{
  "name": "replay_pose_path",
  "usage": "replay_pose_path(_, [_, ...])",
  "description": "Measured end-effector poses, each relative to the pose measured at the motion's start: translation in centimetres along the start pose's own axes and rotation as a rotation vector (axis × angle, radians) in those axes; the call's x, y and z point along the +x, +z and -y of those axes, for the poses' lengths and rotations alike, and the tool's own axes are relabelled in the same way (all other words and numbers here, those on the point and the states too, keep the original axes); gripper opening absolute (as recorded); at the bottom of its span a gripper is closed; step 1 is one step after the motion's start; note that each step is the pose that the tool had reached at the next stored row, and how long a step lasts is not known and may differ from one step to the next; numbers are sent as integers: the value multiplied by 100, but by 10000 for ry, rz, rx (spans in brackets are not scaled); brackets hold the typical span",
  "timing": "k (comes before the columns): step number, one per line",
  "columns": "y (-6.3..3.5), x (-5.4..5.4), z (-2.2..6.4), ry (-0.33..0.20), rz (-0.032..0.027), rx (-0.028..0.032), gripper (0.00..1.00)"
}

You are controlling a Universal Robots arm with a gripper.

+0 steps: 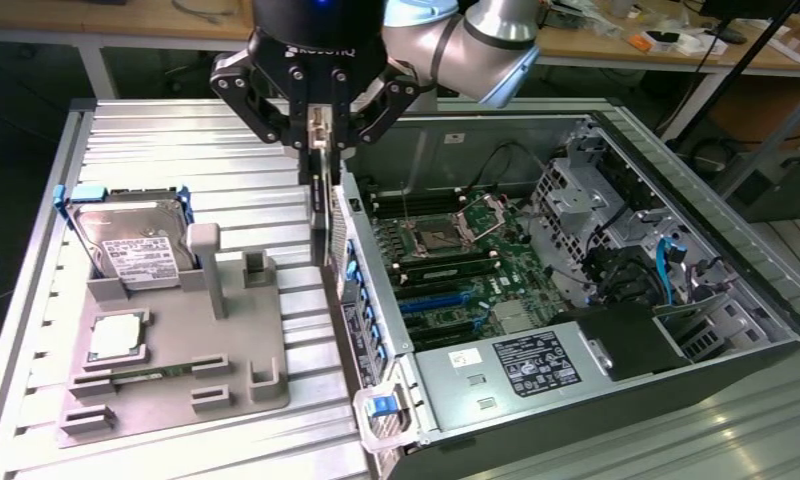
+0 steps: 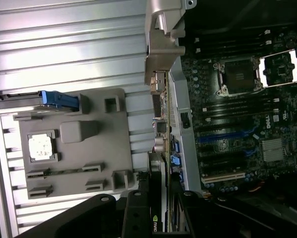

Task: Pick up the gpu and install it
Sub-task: 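Pick up the gpu and move the gpu toward the slot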

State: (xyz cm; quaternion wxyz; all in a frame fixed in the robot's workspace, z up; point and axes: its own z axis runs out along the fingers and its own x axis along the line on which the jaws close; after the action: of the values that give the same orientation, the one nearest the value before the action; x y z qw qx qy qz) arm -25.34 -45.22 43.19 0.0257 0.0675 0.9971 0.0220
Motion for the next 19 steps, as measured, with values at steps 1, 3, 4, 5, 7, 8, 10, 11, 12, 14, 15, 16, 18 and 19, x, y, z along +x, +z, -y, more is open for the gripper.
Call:
replay_pose_path(1, [0, -6, -1, 0, -1, 1, 27])
replay_pose_path(3, [1, -17, -2, 0, 0, 1, 27])
replay_pose_path(4, [1, -26, -4, 0, 0, 1, 27])
replay_pose_path(5, [2, -33, -4, 0, 0, 0, 27])
replay_pose_path(7, [2, -45, -6, 0, 0, 1, 27])
replay_pose_path(8, [3, -53, -7, 0, 0, 1, 27])
replay_pose_path(10, [3, -62, -8, 0, 0, 1, 27])
replay_pose_path(11, [3, -67, -9, 0, 0, 0, 27])
replay_pose_path(12, [3, -71, -10, 0, 0, 1, 27])
replay_pose_path(14, [4, -80, -11, 0, -1, 1, 27])
replay_pose_path(15, [5, -92, -12, 0, 0, 0, 27])
replay_pose_path(16, [5, -100, -13, 1, 0, 0, 27])
replay_pose_path(18, [6, -110, -15, 0, 0, 1, 27])
replay_pose_path(19, [6, -115, -16, 0, -1, 1, 27])
